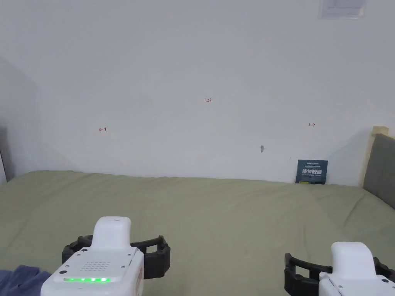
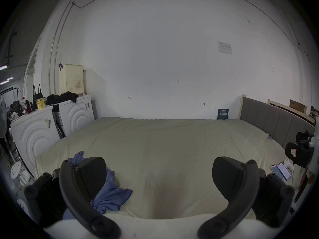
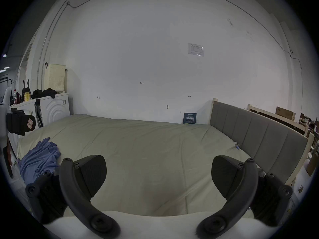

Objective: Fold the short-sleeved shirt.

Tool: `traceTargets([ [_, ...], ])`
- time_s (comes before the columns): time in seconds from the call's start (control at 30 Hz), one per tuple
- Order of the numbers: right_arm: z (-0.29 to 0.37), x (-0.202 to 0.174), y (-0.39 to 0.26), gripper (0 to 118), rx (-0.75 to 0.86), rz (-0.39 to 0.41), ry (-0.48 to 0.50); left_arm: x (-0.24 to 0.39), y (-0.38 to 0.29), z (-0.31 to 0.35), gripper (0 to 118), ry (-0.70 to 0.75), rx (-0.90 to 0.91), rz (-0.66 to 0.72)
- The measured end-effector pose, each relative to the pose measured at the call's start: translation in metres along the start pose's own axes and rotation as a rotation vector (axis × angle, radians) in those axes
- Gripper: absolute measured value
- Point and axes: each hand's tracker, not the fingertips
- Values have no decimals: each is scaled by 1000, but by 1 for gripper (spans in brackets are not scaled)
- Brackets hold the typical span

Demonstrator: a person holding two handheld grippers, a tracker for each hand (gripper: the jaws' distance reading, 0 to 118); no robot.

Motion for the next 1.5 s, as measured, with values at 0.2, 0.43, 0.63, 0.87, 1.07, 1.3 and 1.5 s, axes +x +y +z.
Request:
traceTargets([
  [0.2,-1,2,0,118,-1,-1,-8,-1,0,-1,116,2,-11,-4],
  [0.43,2,11,-1,0,-5,-34,-115,-5,-5,-2,0,-10,-15,8],
  [0.63,-5,27,-1,0,-5,-74,-62,-8,-6,0,0,-23,-12,-2],
  [0.87,-4,16,-1,0,-4,-35,-66,-12,-6,0,0,-26,-20,-28],
  [1.07,-15,-32,0,0,-19,-44,30,-64,-4,14,0,98,-17,-26],
  [1.3,-35,-133,3,0,-19,-9,270,-161,-21,61,0,351,-50,37],
  [1.5,-41,-217,5,0,-17,7,431,-223,-37,107,0,521,-82,75],
])
